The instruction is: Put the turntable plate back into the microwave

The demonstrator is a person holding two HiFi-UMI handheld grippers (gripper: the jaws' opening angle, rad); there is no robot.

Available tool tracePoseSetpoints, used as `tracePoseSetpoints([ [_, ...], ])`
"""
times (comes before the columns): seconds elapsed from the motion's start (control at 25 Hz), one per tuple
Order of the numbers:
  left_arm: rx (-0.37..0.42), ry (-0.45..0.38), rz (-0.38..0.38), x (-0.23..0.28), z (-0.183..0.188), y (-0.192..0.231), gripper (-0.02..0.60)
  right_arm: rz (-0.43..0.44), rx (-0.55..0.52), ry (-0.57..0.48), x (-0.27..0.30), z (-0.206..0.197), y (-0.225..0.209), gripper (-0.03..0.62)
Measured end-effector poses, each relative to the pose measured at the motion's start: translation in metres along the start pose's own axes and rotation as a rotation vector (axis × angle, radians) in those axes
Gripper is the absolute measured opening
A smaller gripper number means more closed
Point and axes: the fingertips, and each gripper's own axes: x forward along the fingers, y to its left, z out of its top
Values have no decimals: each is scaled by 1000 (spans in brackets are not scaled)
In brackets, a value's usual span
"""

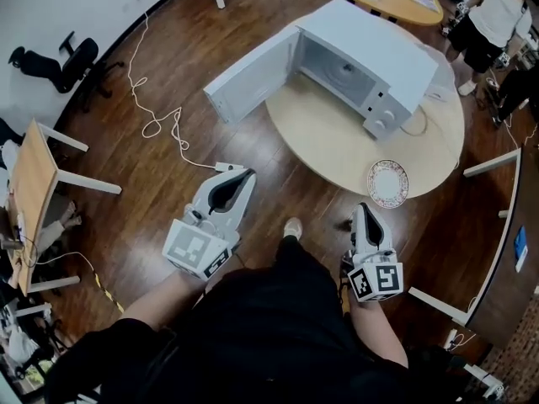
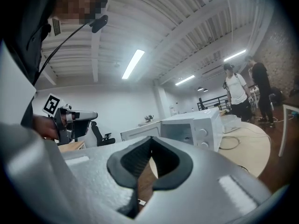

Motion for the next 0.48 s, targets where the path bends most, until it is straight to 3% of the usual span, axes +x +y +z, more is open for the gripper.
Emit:
tracePoseSetpoints([
  [0.48, 28, 10, -24, 85, 18, 29, 6, 32, 1, -8, 65, 15, -41, 0],
])
